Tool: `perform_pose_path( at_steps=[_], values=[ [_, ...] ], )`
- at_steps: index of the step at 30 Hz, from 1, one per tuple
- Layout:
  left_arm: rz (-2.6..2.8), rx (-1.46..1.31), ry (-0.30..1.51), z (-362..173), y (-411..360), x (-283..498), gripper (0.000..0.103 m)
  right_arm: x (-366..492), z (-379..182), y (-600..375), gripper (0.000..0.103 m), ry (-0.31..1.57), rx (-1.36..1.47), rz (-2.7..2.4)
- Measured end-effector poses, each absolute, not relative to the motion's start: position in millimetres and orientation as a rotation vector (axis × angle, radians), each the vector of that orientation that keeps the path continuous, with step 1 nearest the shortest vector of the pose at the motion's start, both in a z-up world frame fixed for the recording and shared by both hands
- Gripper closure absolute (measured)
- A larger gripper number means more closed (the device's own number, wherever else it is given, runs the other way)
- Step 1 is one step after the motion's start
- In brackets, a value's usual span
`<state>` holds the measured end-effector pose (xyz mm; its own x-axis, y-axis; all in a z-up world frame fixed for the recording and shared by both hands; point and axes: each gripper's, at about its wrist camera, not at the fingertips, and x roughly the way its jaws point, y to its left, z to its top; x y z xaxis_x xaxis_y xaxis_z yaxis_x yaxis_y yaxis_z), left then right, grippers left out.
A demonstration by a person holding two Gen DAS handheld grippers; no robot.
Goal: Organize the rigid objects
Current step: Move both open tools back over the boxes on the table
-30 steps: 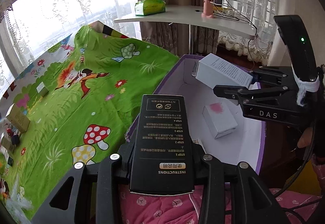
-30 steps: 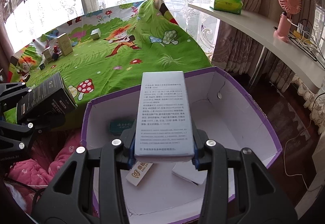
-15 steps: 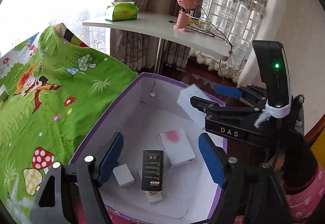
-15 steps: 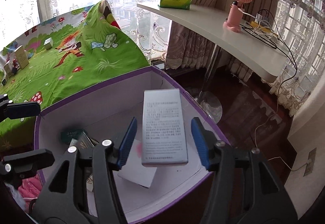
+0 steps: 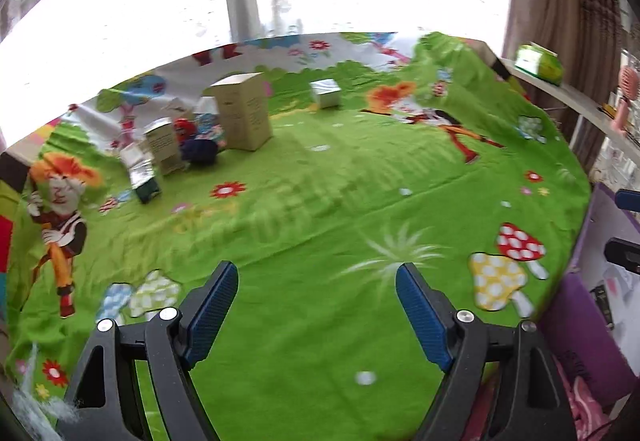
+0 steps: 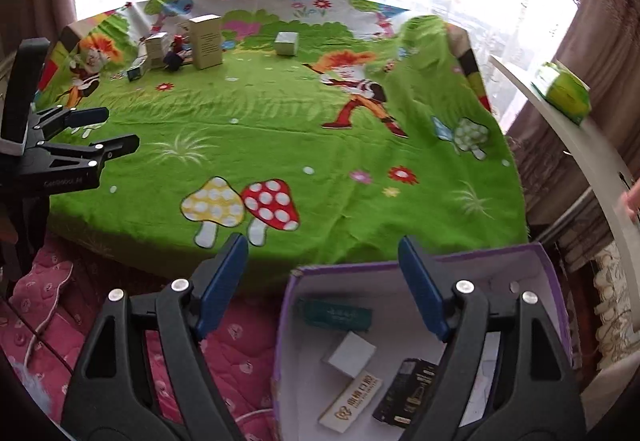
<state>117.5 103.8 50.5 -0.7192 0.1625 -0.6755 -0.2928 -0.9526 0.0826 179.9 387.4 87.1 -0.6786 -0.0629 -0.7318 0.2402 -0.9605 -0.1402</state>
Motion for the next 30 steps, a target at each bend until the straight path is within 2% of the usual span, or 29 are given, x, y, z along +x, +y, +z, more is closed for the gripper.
perform_pose_path(
  at_steps=[6, 11, 14, 18, 24, 27, 30],
  values=[
    [2.936, -1.145, 0.121, 40, -14, 62, 0.021, 101, 98, 288, 0.023, 0.378, 0.992, -2.576],
    [2.976, -1.238, 0.008, 23, -62, 35, 0.020, 10, 89, 225, 0.021, 0.354, 1.003, -2.494],
    [2.879, -1.368, -0.219, 8, -83, 26, 0.019, -39, 75, 196, 0.021, 0.415, 1.046, -2.460],
    [2.863, -1.275, -0.458, 9, -104, 38, 0.019, -87, 81, 168, 0.021, 0.407, 1.033, -2.455],
    [2.861, -1.293, -0.418, 8, -99, 40, 0.016, -138, 128, 114, 0.021, 0.361, 0.873, -2.477],
    [2.857, -1.287, -0.434, 8, -99, 38, 0.016, -173, 129, 83, 0.021, 0.427, 0.935, -2.491],
    [2.855, -1.286, -0.436, 9, -101, 37, 0.016, -201, 110, 66, 0.036, 0.512, 1.062, -2.457]
  ],
)
